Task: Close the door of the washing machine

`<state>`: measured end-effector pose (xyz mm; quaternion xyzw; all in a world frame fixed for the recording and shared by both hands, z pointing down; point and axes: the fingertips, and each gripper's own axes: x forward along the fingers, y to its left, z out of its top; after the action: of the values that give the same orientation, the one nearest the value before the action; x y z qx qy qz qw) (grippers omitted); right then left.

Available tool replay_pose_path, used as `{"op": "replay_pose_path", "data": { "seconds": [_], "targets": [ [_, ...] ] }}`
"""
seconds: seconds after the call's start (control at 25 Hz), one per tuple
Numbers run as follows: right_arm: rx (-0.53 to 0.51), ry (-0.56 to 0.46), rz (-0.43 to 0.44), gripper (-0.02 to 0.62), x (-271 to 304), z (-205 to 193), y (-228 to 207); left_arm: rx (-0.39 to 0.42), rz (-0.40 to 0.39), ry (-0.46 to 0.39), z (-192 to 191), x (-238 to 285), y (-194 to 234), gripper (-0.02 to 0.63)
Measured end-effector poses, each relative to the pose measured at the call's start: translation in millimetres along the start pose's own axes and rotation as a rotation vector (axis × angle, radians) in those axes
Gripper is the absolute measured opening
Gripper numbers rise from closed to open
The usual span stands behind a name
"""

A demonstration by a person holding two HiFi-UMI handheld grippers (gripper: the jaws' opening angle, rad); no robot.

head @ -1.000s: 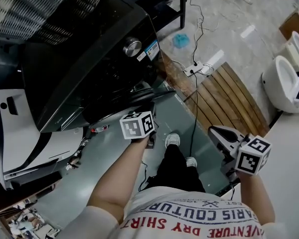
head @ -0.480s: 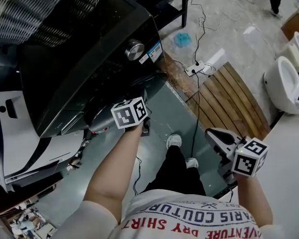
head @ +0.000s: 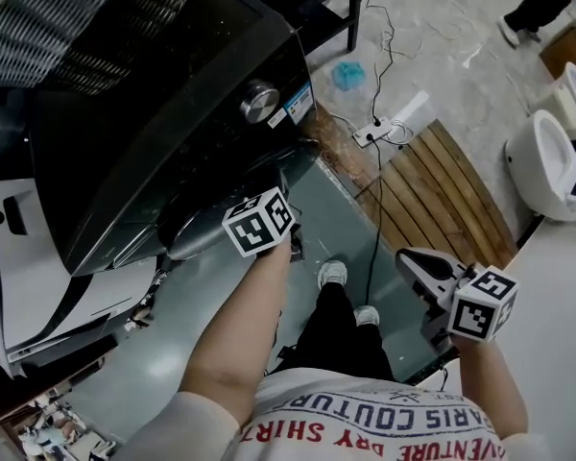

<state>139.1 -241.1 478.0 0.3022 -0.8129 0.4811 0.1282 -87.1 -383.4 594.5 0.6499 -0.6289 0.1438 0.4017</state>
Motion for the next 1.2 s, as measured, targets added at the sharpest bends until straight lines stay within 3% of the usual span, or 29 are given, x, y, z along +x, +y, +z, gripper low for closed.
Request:
{"op": "replay_pose_path", "data": {
  "seconds": [0.12,0.48,0.72,1.0,1.2],
  "targets": [
    [0.002,0.006,-0.005,0.023,3,-1,-1,-0.040,-0.003,-0.017,7,6,-3,0.021],
    [-0.002,0.006,0.010,0.023,3,-5,7,-0.016,-0.043,-0.006,10,10,-12,0.023],
    [-0.049,0.005,0.085,0.021,-6,-3,29,-0.017,-0.092,0.014,3,-20,-8,0.023],
    [-0.136,-0.007,0.165,0.021,-29,4,70,0.006,-0.225,-0.030,-7,-105,-42,0.023],
    [-0.203,-0.002,0.219,0.021,-57,-2,103,0.022,-0.420,-0.039,-19,-184,-93,0.023]
  ]
}}
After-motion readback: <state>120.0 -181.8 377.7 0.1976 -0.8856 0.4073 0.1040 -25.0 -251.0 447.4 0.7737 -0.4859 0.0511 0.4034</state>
